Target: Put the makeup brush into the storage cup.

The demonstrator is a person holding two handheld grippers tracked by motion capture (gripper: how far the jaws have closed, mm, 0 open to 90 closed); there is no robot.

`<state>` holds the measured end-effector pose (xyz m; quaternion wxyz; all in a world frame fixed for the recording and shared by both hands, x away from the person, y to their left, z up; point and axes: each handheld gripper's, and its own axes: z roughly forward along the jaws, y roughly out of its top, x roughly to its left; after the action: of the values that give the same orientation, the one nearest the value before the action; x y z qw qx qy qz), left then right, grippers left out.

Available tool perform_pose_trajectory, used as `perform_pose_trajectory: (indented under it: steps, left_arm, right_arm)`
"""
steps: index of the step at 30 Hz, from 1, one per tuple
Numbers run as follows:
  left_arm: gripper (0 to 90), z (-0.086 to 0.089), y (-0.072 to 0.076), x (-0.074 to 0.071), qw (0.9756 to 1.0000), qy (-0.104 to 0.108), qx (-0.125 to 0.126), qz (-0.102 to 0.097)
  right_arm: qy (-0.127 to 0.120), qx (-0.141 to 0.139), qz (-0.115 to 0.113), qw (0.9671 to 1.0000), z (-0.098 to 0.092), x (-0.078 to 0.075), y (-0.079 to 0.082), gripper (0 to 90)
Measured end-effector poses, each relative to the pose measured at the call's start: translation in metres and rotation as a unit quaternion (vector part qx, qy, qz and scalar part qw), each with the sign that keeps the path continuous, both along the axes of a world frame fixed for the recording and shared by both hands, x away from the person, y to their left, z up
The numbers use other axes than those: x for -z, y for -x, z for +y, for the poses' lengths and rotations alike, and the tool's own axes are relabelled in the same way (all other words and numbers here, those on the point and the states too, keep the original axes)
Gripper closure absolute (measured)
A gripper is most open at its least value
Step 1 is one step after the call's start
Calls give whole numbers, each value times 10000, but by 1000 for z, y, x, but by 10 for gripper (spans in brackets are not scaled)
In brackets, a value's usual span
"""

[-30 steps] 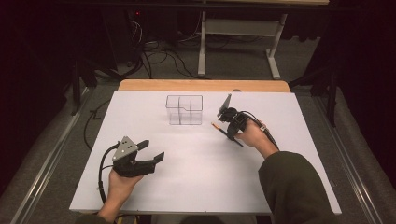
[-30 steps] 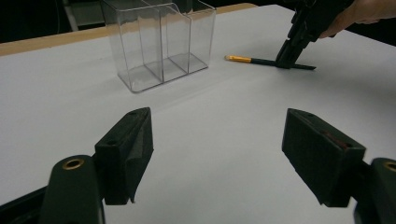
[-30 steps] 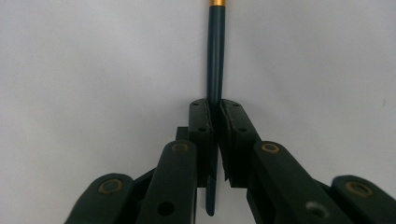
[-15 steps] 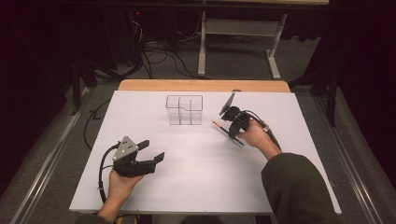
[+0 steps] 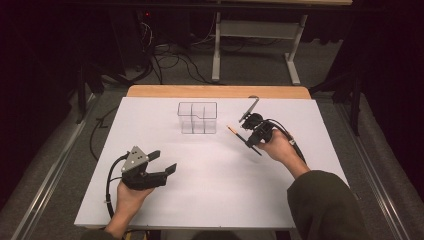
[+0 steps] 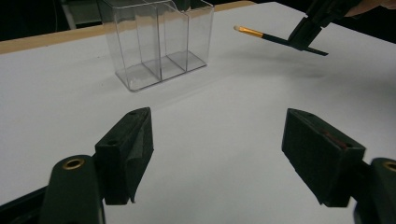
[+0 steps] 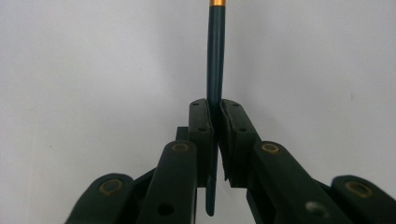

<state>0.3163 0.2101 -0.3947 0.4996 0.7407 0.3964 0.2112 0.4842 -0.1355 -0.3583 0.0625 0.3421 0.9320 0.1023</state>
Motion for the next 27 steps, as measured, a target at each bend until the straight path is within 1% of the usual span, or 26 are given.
perform_pose_trajectory:
  steps: [1,4,5,7,8,9,11,12,13,14,15,16,17,18,21,22,24,25,27]
  left_arm:
    - [254,0,0,0,10000,12,1,-3]
    - [254,0,0,0,10000,15,2,-1]
    - [254,0,0,0,10000,11,3,2]
    - [253,0,0,0,10000,3,4,7]
    - [254,0,0,0,10000,-13,11,10]
    - [253,0,0,0,10000,-16,10,6]
    - [254,0,0,0,10000,-12,7,6]
    - [253,0,0,0,10000,2,0,7]
    - [254,0,0,0,10000,9,-2,10]
    - [253,0,0,0,10000,-6,3,15]
    - [253,0,0,0,10000,-4,7,17]
    - [253,-1,0,0,10000,2,9,17]
    - [254,-1,0,0,10000,4,10,8]
    - [254,-1,0,0,10000,-10,16,11]
    - [253,0,0,0,10000,-13,10,13]
    - [254,0,0,0,10000,-10,10,13]
    - [254,0,0,0,10000,-10,12,12]
    - [254,-1,0,0,10000,-8,12,13]
    - [254,-1,0,0,10000,-12,13,13]
  right_arm:
    - [-25,-104,-48,9999,-1,-1,1,855]
    - [-95,-67,-72,9999,-3,-2,4,855]
    - [-127,-169,-115,9997,-4,-2,4,855]
    - [-187,-8,-85,9998,-5,-3,7,855]
    - [-200,-112,-115,9997,-6,-3,7,855]
    - [-229,-19,-106,9997,-6,-3,9,855]
    - [-248,-114,-160,9995,-9,-3,9,855]
    - [-287,5,-107,9995,-9,-4,11,855]
    - [-311,-126,-168,9993,-10,-4,11,855]
    - [-318,-92,-165,9993,-11,-5,13,855]
    - [-362,-116,-182,9991,-12,-6,14,855]
    - [-370,46,-122,9992,-12,-7,18,855]
    - [-402,-82,-209,9989,-14,-7,17,855]
    - [-450,-115,-220,9987,-15,-8,18,855]
    - [-584,-87,-249,9979,-18,-10,22,855]
    - [-579,-101,-272,9979,-19,-10,23,855]
    - [-635,-102,-287,9975,-21,-11,26,855]
    - [-707,-88,-292,9970,-21,-11,27,855]
    - [-741,-113,-305,9967,-23,-11,29,855]
